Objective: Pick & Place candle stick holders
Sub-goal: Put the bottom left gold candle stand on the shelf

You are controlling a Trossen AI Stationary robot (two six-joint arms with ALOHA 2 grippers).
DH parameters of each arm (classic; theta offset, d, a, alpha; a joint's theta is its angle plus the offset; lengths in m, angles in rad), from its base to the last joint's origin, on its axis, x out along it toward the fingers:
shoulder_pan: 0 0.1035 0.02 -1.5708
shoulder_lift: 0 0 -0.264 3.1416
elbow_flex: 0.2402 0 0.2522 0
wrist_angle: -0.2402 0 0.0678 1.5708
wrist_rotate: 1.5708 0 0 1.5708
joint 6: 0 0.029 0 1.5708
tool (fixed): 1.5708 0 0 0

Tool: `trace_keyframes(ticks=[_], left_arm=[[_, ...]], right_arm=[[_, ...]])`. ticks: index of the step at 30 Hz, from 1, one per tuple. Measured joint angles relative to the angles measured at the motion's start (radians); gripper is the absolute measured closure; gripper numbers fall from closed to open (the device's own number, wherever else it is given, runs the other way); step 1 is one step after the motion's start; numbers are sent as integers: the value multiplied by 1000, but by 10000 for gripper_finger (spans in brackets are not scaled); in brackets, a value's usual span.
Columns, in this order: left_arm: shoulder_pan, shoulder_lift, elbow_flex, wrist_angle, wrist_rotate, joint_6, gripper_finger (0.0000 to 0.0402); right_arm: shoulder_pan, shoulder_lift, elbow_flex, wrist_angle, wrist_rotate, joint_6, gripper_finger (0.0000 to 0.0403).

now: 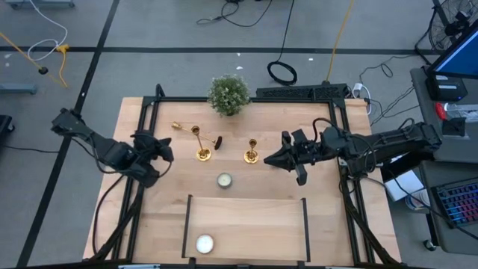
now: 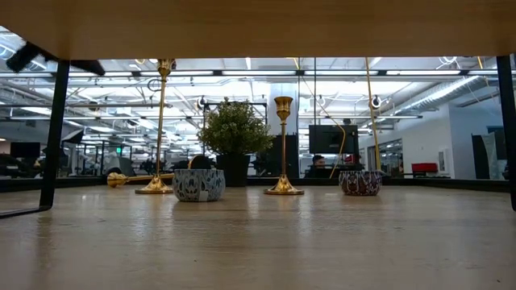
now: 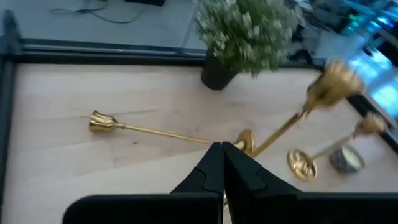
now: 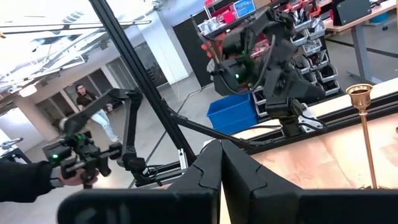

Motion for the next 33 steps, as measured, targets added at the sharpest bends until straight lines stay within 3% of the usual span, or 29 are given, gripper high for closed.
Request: trace_keyframes(ticks=[7, 18, 26, 33], left_arm=[[-41, -191, -219, 293, -32, 233, 401], [-21, -348, -458, 793, 52, 920, 401], [126, -347, -467, 888, -2, 1068, 398], [314, -323, -467, 1002, 180, 1140, 387]], right_arm=[[-16, 0, 0, 0, 2, 19, 403], [-68, 0, 0, -16, 21, 55, 403], [-103, 0, 0, -16, 20, 91, 403], [-116, 0, 0, -16, 20, 91, 403]])
